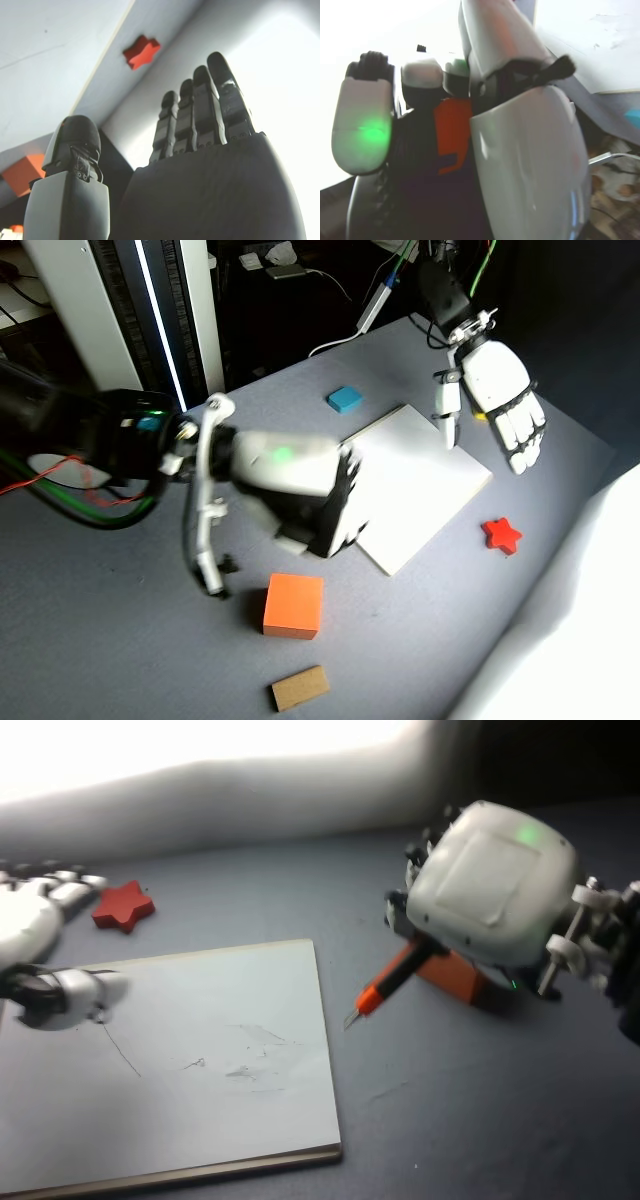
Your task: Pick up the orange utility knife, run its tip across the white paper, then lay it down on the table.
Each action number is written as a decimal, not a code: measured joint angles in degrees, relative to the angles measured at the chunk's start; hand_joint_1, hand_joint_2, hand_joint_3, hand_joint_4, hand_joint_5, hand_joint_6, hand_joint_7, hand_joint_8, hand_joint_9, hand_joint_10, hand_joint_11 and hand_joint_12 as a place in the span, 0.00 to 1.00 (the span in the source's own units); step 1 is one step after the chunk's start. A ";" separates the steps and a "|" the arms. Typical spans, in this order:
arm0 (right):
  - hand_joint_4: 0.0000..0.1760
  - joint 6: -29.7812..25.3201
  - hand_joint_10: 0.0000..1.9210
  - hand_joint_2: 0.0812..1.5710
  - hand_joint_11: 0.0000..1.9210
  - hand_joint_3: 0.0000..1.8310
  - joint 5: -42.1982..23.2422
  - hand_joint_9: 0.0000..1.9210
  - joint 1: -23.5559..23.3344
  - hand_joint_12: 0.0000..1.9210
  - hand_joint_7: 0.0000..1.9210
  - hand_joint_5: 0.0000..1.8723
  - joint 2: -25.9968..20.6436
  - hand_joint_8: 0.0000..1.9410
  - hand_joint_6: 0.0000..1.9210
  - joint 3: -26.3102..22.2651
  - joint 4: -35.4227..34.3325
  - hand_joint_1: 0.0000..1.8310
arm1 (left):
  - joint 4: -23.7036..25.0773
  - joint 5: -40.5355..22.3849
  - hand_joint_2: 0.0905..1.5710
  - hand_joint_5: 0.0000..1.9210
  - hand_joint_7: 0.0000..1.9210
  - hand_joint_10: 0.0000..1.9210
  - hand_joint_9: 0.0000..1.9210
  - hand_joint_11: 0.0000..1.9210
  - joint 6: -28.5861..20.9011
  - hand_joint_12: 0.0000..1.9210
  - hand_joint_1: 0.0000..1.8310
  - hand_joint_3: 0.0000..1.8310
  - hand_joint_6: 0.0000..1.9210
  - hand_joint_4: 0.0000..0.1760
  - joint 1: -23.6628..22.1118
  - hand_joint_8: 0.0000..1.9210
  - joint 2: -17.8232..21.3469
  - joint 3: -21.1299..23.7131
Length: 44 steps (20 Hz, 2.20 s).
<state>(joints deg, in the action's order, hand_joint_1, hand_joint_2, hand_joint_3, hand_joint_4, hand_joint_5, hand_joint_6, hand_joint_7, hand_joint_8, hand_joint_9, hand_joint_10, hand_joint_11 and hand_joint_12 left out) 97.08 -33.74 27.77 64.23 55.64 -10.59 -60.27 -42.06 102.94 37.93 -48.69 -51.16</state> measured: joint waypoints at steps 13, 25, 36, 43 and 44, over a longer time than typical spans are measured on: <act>1.00 5.66 1.00 0.64 0.92 0.27 -3.28 0.89 9.66 1.00 0.83 0.77 -0.50 1.00 1.00 -5.07 -12.44 0.81 | -0.28 -0.02 0.81 0.04 0.05 0.00 0.09 0.00 4.02 0.39 0.16 0.00 0.00 0.14 -2.12 0.00 -3.02 9.94; 0.00 6.38 0.88 0.85 0.11 0.00 -4.83 0.09 12.50 1.00 0.14 0.07 -0.94 0.72 0.69 -5.31 -12.76 0.56 | 0.22 -1.22 0.81 0.03 0.05 0.00 0.09 0.00 4.20 0.41 0.15 0.00 0.00 0.14 -1.99 0.00 -3.02 10.03; 0.00 5.57 0.00 0.65 0.00 0.00 -5.40 0.00 12.68 0.00 0.02 0.00 -8.26 0.00 0.00 -10.38 -12.31 0.37 | 0.17 -1.25 0.81 0.04 0.05 0.00 0.09 0.00 4.17 0.42 0.16 0.00 0.00 0.13 -1.92 0.00 -3.02 9.86; 0.00 1.16 0.16 0.79 0.00 0.00 0.33 0.29 12.39 0.76 0.33 0.27 -19.19 0.08 0.12 -17.90 -20.24 0.09 | 0.24 -1.07 0.80 0.32 0.34 0.42 0.26 0.06 3.04 0.84 0.18 0.00 0.05 0.00 -2.12 0.22 -2.93 9.49; 0.00 0.48 0.50 0.79 0.01 0.00 0.26 0.24 12.61 0.89 0.31 0.26 -19.91 0.32 0.33 -18.58 -20.52 0.09 | 0.26 -0.81 0.80 0.35 0.31 0.59 0.24 0.08 2.80 0.90 0.19 0.00 0.07 0.00 -2.12 0.40 -2.58 9.51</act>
<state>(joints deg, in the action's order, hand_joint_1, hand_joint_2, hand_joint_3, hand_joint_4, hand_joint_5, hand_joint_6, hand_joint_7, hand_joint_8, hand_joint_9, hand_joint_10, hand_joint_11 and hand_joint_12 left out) 97.56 -33.47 40.38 44.31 37.06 -31.11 -60.01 -42.87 105.73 35.81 -51.27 -41.65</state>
